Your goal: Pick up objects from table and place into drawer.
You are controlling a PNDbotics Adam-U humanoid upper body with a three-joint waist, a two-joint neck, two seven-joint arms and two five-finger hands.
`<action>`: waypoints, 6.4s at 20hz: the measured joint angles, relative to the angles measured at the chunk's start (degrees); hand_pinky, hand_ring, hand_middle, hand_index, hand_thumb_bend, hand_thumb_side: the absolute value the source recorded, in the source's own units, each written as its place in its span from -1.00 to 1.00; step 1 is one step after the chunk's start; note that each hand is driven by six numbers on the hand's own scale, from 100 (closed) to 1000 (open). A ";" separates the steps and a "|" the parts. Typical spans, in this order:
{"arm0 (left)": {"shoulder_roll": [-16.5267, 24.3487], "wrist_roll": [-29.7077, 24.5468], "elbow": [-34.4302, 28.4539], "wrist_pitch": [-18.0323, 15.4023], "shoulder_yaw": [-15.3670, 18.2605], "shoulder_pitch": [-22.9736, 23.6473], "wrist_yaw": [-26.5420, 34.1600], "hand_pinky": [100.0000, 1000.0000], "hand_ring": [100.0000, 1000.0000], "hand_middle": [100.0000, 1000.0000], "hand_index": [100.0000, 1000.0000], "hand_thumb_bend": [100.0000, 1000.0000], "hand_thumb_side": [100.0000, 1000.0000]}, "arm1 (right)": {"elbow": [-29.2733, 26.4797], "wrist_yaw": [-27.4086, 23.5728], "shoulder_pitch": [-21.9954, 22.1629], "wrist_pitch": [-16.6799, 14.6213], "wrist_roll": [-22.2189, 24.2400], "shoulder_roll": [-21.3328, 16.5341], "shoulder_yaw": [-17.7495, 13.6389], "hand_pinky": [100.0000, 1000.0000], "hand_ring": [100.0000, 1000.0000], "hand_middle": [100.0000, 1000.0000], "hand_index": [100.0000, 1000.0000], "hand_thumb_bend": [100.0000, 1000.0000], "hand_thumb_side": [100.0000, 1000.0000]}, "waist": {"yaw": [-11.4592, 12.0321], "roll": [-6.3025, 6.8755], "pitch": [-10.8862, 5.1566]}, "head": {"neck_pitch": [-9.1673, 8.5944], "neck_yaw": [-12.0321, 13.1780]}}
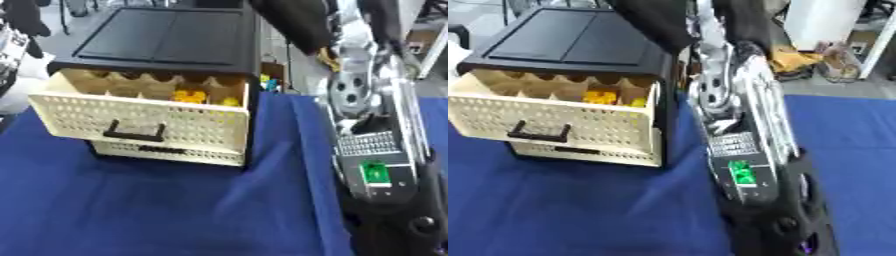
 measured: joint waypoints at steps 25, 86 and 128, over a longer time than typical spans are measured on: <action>2.52 -10.57 0.00 -3.68 -1.72 -1.72 -7.51 -1.00 -0.55 -0.22 0.38 -1.00 1.00 | -7.53 -7.76 12.88 -29.29 -38.29 -6.37 -7.48 0.16 0.39 0.03 0.26 -1.00 0.84 | -1.48 2.87 -0.33 | 1.12 1.83; 11.06 -53.61 -0.01 0.95 -15.51 0.75 -14.74 -1.00 -0.84 0.00 0.67 -1.00 1.00 | -7.65 -7.68 14.56 -23.99 -44.08 -8.07 -10.02 0.22 0.42 -0.06 0.15 -1.00 0.72 | -3.43 3.91 -0.40 | 1.95 4.68; 8.53 -52.58 -0.01 10.10 -14.94 -2.71 -18.95 -1.00 -0.88 0.01 0.66 -1.00 1.00 | -7.65 -6.69 14.52 -23.44 -43.90 -7.09 -9.85 0.23 0.43 -0.07 0.14 -1.00 0.64 | -5.15 3.98 0.49 | 0.78 5.73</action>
